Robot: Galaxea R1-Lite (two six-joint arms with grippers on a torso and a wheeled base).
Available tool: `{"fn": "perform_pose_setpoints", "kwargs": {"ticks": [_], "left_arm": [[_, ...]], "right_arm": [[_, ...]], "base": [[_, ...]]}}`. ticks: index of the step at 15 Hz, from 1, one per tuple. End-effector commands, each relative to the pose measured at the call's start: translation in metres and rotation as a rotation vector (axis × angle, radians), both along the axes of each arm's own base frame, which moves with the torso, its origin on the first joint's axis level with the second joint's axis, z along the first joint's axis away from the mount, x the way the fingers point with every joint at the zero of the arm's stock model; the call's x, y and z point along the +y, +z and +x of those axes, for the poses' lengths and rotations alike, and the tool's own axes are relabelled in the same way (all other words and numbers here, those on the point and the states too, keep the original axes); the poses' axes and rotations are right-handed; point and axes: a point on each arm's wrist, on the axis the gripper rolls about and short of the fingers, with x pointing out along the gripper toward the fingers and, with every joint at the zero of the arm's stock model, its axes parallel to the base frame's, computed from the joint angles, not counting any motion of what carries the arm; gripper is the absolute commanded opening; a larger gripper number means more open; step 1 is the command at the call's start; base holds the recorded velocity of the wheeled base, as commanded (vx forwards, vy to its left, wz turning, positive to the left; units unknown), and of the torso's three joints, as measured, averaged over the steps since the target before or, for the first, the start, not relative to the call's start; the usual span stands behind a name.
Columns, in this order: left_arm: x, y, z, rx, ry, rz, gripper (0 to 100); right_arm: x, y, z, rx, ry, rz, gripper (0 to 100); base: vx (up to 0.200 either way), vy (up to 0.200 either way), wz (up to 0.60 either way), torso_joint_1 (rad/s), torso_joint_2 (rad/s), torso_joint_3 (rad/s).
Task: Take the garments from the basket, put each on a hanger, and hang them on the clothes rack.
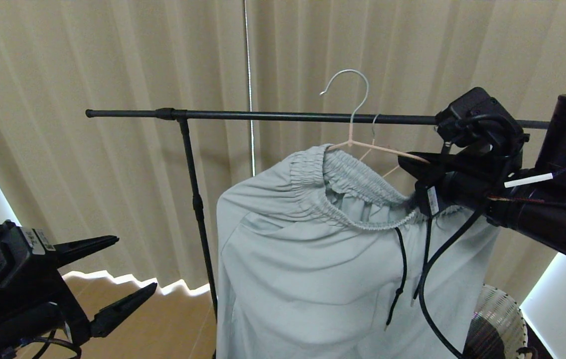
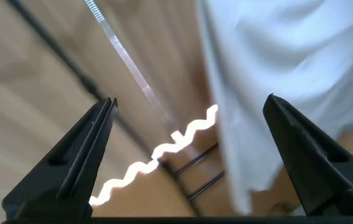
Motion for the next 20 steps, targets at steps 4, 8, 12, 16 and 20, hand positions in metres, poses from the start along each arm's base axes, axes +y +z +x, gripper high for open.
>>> {"fn": "perform_pose_setpoints", "kwargs": {"ticks": [4, 8, 12, 16, 20], "left_arm": [[0.000, 0.010, 0.001, 0.021, 0.031, -0.102, 100], [0.009, 0.010, 0.004, 0.015, 0.197, -0.081, 100], [0.010, 0.008, 0.000, 0.034, 0.239, -0.112, 100], [0.009, 0.001, -0.018, 0.037, 0.234, -0.115, 100], [0.009, 0.004, -0.016, 0.027, 0.234, -0.114, 100]], "right_arm": [[-0.010, -0.020, -0.007, 0.056, -0.069, -0.047, 0], [-0.019, -0.026, -0.015, 0.119, -0.087, -0.082, 0], [-0.021, -0.036, -0.017, 0.152, -0.099, -0.103, 0], [-0.028, -0.033, -0.017, 0.144, -0.126, -0.096, 0], [-0.036, -0.031, -0.017, 0.139, -0.159, -0.093, 0]], "base": [[0.000, 0.000, 0.00, 0.000, 0.00, 0.000], [0.000, 0.000, 0.00, 0.000, 0.00, 0.000], [0.000, 0.000, 0.00, 0.000, 0.00, 0.000], [0.000, 0.000, 0.00, 0.000, 0.00, 0.000], [0.000, 0.000, 0.00, 0.000, 0.00, 0.000]]}}
